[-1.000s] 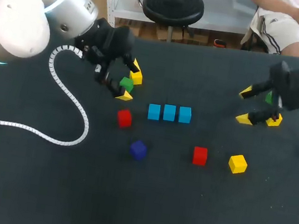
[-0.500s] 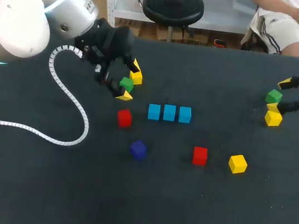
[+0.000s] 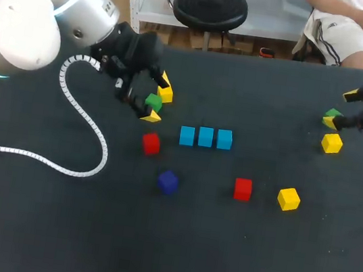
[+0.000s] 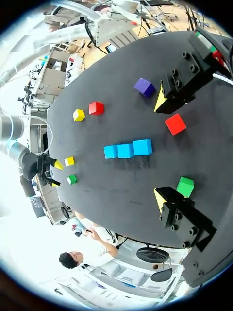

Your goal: Place the blue cubes, place green cubes on the blue cubes, place the yellow cubes on the green cubes, then place the red cubes on the yellow cubes, and place purple cube on the red cubes.

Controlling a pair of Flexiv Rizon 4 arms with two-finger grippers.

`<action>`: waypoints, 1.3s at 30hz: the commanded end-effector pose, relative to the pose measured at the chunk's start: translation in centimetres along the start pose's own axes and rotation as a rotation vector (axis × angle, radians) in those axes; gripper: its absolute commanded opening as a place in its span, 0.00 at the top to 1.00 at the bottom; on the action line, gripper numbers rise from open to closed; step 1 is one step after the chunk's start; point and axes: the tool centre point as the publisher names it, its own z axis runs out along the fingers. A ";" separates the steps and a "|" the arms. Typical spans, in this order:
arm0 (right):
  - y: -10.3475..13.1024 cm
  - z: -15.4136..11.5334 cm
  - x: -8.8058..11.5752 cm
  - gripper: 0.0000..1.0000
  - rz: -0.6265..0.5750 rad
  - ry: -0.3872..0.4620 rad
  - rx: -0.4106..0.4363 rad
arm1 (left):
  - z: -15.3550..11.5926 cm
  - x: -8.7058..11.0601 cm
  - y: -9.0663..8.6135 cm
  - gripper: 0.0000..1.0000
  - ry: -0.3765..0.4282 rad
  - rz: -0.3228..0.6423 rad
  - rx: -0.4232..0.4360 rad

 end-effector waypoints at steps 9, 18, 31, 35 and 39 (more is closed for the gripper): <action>-2.1 0.9 1.3 0.00 0.135 0.098 -0.094 | 0.0 0.0 0.2 0.00 0.000 0.002 0.005; -1.6 1.2 2.3 0.00 0.137 0.178 -0.099 | 0.0 0.0 0.2 0.00 0.000 0.002 0.005; -2.9 3.2 3.8 0.00 0.141 0.143 -0.152 | 0.0 0.0 0.2 0.00 0.000 0.002 0.005; -3.2 3.4 3.9 0.00 0.137 0.132 -0.163 | 0.0 0.0 0.2 0.00 0.000 0.002 0.005; -3.2 3.8 3.6 0.00 0.114 0.124 -0.187 | 0.0 0.0 0.2 0.00 0.000 0.002 0.005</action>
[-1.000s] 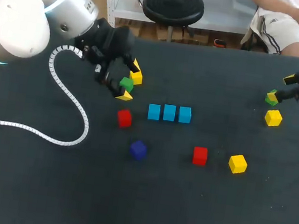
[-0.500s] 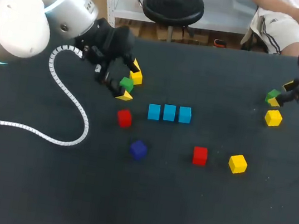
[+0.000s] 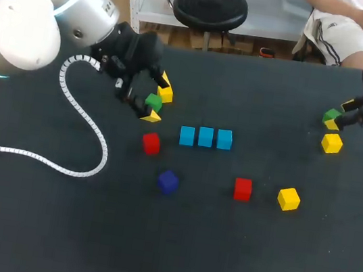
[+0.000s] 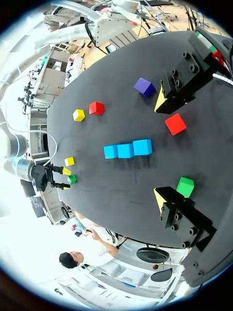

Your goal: Place the blue cubes, place green cubes on the blue cubes, place the yellow cubes on the green cubes, then place the red cubes on the yellow cubes, and place purple cube on the red cubes.

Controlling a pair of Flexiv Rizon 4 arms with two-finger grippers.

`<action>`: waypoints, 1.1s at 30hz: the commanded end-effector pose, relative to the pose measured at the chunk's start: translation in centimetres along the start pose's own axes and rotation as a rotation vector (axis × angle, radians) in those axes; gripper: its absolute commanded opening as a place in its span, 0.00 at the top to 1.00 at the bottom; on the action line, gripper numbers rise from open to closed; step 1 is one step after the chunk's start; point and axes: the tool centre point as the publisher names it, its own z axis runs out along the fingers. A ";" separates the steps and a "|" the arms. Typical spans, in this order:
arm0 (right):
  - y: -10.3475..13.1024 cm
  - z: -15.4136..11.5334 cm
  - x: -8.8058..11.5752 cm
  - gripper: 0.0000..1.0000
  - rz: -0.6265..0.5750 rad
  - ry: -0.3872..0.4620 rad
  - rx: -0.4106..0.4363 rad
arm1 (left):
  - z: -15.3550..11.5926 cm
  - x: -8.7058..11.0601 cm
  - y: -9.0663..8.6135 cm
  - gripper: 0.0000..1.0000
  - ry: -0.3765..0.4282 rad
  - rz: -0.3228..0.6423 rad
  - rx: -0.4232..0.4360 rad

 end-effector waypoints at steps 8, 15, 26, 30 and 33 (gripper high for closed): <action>-0.9 1.7 -0.4 0.00 -0.023 -0.019 -0.091 | 0.0 0.0 0.2 0.00 0.000 0.002 0.005; -0.7 2.1 -0.3 1.00 -0.031 -0.029 -0.113 | 0.0 0.0 0.2 0.00 0.000 0.002 0.005; 1.8 2.0 -1.4 1.00 -0.164 -0.064 -0.204 | 0.0 0.0 0.2 0.00 0.000 0.002 0.005; 3.7 2.0 -2.7 1.00 -0.271 -0.076 -0.268 | 0.0 0.0 0.2 0.00 0.000 0.002 0.005; 5.1 2.2 -3.7 1.00 -0.354 -0.081 -0.320 | 0.0 0.0 0.2 0.00 0.000 0.002 0.005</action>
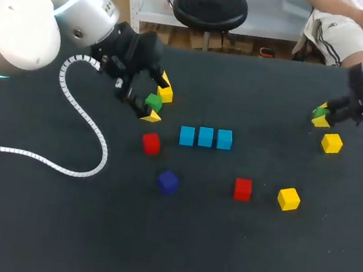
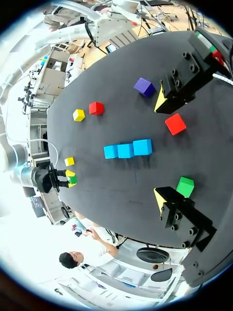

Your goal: Place the blue cubes, place green cubes on the blue cubes, place the yellow cubes on the green cubes, then place the red cubes on the yellow cubes, and place purple cube on the red cubes.

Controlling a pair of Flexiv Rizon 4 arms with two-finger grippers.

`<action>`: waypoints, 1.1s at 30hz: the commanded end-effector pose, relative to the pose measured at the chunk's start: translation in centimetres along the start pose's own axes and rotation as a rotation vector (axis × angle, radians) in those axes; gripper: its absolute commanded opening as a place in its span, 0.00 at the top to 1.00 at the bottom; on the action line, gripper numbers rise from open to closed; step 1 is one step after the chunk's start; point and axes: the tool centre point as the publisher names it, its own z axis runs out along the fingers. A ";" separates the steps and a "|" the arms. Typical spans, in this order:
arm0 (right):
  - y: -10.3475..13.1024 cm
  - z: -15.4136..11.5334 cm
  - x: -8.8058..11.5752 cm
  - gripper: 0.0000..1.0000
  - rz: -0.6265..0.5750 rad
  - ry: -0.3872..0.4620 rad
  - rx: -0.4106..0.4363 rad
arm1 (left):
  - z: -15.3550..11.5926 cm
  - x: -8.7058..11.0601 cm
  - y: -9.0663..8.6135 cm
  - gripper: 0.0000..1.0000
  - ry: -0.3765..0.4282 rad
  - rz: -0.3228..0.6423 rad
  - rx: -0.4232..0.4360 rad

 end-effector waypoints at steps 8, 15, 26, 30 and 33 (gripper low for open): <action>2.3 1.5 -4.4 1.00 -0.159 0.008 -0.130 | 0.0 0.1 0.2 0.00 0.000 0.002 0.005; 3.9 2.0 -5.8 1.00 -0.159 -0.003 -0.126 | 0.0 0.1 0.2 0.00 0.000 0.002 0.005; 6.4 6.4 -6.1 1.00 -0.160 0.039 -0.115 | 0.0 0.1 0.2 0.00 0.000 0.002 0.005; 6.6 8.0 -5.5 1.00 -0.154 0.028 -0.130 | 0.0 0.1 0.2 0.00 0.000 0.002 0.005; 6.5 8.8 -5.0 1.00 -0.138 0.019 -0.135 | 0.0 0.1 0.2 0.00 0.000 0.002 0.005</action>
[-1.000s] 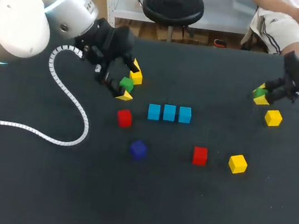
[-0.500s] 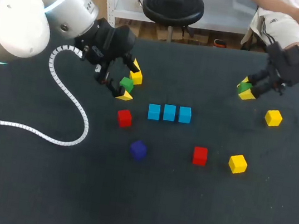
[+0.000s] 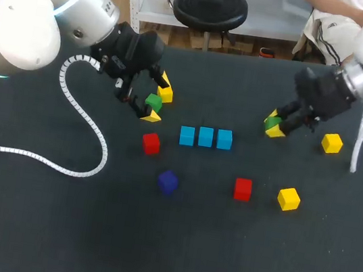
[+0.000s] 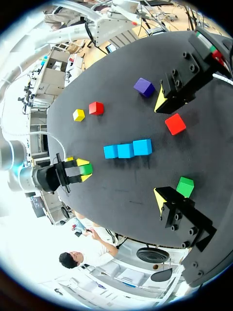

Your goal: Place the blue cubes, place green cubes on the blue cubes, place the yellow cubes on the green cubes, then place the red cubes on the yellow cubes, and place purple cube on the red cubes.

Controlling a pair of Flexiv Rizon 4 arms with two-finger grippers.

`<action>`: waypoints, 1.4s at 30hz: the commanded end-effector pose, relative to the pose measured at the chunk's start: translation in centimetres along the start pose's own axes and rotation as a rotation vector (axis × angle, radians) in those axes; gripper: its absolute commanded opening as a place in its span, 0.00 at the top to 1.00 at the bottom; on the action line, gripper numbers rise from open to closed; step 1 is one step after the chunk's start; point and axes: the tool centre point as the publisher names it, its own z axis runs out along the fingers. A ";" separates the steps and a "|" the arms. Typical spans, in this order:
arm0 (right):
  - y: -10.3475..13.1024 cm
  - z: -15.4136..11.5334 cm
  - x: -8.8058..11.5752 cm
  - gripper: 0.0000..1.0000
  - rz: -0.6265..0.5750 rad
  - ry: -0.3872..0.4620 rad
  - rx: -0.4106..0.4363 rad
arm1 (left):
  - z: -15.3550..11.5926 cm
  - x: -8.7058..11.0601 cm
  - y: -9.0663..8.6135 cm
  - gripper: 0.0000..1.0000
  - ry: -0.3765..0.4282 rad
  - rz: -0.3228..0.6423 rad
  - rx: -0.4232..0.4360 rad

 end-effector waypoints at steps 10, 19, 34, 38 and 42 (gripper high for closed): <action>0.0 1.4 0.8 0.00 0.015 0.004 -0.026 | 0.0 0.0 0.2 0.00 0.000 0.002 0.005; -0.3 -0.2 1.1 0.00 0.024 -0.026 0.008 | 0.0 0.0 0.2 0.00 0.000 0.002 0.005; -0.7 -1.1 1.2 0.28 0.033 -0.080 0.038 | 0.0 0.0 0.2 0.00 0.000 0.002 0.005; -0.6 -1.1 1.0 0.36 0.031 -0.082 0.041 | 0.0 0.0 0.2 0.00 0.000 0.002 0.005; -0.6 -0.8 0.9 0.36 0.027 -0.084 0.039 | 0.0 0.0 0.2 0.00 0.000 0.002 0.005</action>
